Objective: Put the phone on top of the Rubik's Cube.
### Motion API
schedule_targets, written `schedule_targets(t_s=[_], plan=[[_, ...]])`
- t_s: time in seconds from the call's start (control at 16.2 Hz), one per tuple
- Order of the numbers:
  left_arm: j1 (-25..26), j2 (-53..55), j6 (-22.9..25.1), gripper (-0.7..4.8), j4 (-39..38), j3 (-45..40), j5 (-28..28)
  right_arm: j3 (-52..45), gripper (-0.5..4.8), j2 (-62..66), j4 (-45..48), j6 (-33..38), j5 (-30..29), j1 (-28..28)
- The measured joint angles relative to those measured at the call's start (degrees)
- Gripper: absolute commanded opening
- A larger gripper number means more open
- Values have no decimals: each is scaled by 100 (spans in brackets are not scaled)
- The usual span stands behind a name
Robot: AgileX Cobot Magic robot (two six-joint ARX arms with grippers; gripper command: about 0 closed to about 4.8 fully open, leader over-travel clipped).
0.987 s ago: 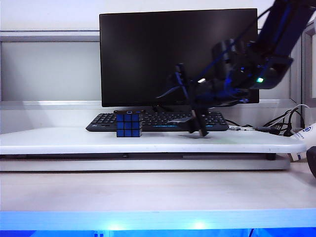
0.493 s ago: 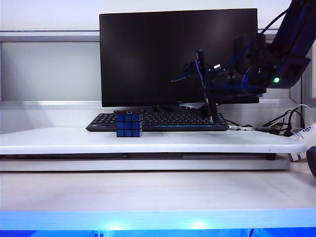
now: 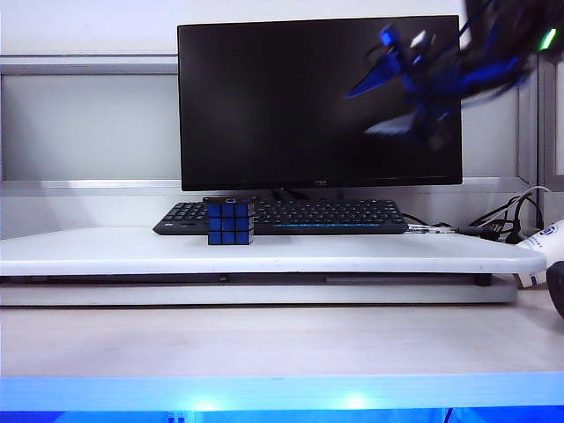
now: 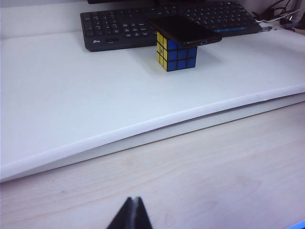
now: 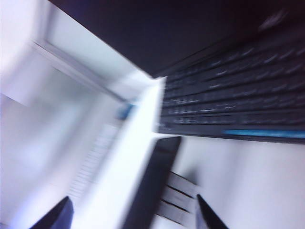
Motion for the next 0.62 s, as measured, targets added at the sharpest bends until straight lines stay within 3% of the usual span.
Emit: schedule_targets(t_s=[0.12,0.25,0.31,0.37,0.43,0.62], plan=[[0,0,0,-6,0,0,0,-4,260,-496,-1364,-1158,358,-149],[0,0,0,-6,2,0,2,-4,260,-999,-2557,-2236,887,-210],[0,0,0,-6,0,0,2,-4,240,-1222,-3045,-2680,1073,-199],[0,0,0,-6,0,0,2,-33,188,-1425,-3403,-3001,1145,-197],[0,0,0,-5,0,0,2,-173,161,-1624,-3473,-3115,1167,-197],[0,0,0,-6,2,0,2,-1379,156,-2712,-3163,-3268,1801,-197]])
